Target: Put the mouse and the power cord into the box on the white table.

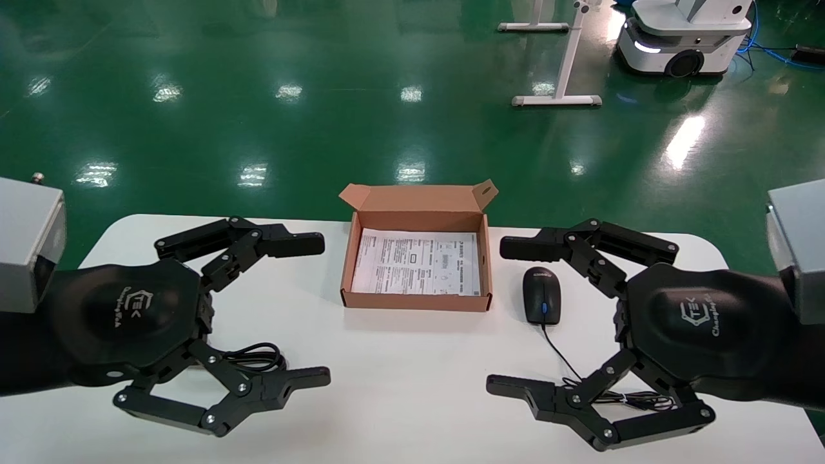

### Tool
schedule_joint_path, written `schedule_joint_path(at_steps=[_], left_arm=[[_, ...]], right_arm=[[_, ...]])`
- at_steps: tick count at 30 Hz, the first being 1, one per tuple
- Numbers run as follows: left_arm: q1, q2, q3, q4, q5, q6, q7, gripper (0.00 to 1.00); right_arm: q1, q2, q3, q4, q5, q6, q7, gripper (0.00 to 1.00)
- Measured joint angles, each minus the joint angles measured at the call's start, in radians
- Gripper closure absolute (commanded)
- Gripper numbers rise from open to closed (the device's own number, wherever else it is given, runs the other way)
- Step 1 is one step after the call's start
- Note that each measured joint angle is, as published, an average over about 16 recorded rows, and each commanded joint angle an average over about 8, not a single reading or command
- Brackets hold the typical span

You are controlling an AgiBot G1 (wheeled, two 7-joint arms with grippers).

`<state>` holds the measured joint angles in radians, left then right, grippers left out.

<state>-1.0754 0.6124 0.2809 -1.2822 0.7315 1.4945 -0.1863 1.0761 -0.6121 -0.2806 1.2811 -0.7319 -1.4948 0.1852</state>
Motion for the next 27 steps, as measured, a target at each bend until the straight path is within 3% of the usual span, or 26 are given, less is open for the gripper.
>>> schedule_joint_path(at_steps=[27], left_arm=[[-0.003, -0.001, 0.003, -0.001, 0.006, 0.006, 0.001, 0.0]], right_arm=[[-0.001, 0.0, -0.001, -0.001, -0.001, 0.0, 0.0, 0.0]])
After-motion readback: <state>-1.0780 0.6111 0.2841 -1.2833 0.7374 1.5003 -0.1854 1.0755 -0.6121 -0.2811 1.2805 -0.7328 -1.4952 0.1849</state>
